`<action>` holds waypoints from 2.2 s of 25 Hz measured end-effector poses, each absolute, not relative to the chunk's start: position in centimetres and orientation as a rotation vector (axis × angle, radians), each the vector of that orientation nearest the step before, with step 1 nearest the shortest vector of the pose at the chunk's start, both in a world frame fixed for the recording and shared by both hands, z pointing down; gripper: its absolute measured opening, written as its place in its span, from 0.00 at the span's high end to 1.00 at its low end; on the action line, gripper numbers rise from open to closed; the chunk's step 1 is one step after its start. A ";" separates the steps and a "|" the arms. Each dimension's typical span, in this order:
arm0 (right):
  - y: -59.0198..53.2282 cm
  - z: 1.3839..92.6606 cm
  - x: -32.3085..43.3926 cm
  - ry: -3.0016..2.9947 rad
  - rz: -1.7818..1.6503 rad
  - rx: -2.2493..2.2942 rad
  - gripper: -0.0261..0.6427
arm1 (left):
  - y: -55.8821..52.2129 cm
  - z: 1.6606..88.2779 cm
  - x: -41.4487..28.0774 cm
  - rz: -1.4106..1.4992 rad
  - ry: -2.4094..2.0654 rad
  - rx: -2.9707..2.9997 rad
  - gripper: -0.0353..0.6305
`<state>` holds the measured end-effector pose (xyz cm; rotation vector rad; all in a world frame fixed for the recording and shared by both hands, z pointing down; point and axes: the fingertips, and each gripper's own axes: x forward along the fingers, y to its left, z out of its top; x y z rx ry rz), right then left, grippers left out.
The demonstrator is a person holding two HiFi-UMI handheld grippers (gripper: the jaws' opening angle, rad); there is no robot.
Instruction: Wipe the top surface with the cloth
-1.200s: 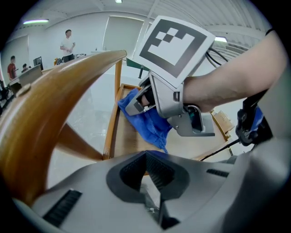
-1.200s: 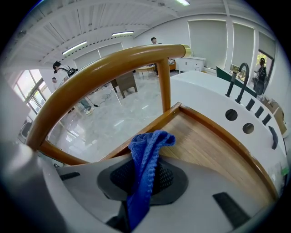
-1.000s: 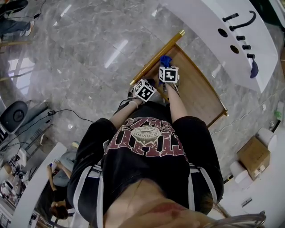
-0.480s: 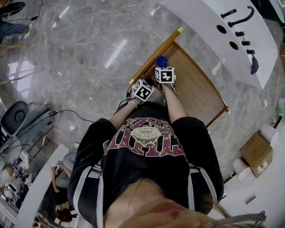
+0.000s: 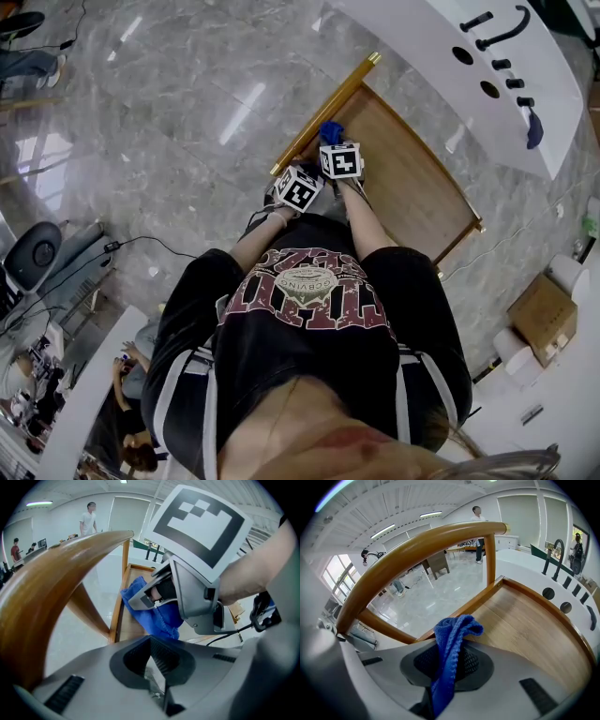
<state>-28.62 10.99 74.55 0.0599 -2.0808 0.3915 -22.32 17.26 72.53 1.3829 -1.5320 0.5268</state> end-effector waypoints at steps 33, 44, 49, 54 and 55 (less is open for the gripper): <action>14.1 74.2 -27.0 -2.112 0.357 -0.184 0.86 | 17.1 72.7 -23.3 0.545 -1.637 1.255 0.87; 13.7 74.1 -24.6 -2.106 0.350 -0.206 0.86 | 16.0 72.8 -22.1 0.567 -1.635 1.255 0.88; 12.9 74.1 -23.2 -2.106 0.355 -0.199 0.86 | 15.2 72.7 -21.2 0.591 -1.623 1.269 0.88; 12.2 74.2 -22.0 -2.112 0.364 -0.183 0.86 | 14.6 72.9 -20.3 0.595 -1.614 1.272 0.88; 12.0 74.2 -21.8 -2.112 0.359 -0.174 0.86 | 14.5 72.9 -20.1 0.593 -1.614 1.275 0.88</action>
